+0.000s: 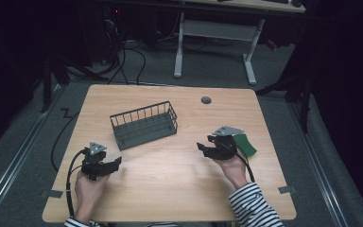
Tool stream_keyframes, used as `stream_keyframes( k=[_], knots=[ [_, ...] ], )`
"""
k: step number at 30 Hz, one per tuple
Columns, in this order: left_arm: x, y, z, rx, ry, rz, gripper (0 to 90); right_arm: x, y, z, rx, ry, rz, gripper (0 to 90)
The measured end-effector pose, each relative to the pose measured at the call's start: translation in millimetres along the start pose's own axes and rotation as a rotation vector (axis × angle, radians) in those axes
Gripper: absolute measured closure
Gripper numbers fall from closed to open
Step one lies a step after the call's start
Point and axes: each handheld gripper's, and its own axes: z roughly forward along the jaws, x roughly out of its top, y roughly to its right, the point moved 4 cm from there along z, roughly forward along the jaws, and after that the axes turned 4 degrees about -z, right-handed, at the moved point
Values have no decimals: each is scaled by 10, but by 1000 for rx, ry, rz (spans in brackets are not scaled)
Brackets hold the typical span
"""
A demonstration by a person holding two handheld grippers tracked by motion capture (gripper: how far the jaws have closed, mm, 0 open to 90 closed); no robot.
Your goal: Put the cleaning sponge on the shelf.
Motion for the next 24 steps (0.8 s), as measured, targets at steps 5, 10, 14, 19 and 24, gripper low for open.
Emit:
stream_keyframes(
  k=[5,10,14,19,24],
  knots=[
    [65,-2,13,4,9,2,384,199,-48,197,28,6,-30,521],
    [133,34,54,23,33,15,428,378,-84,484,53,-34,-20,560],
    [157,14,118,26,43,-25,458,430,-96,683,41,-69,-25,576],
    [173,-10,160,23,51,-46,496,438,-56,904,29,-121,10,576],
    [231,-7,214,30,37,-33,549,462,-41,1021,20,-139,38,590]
  ],
)
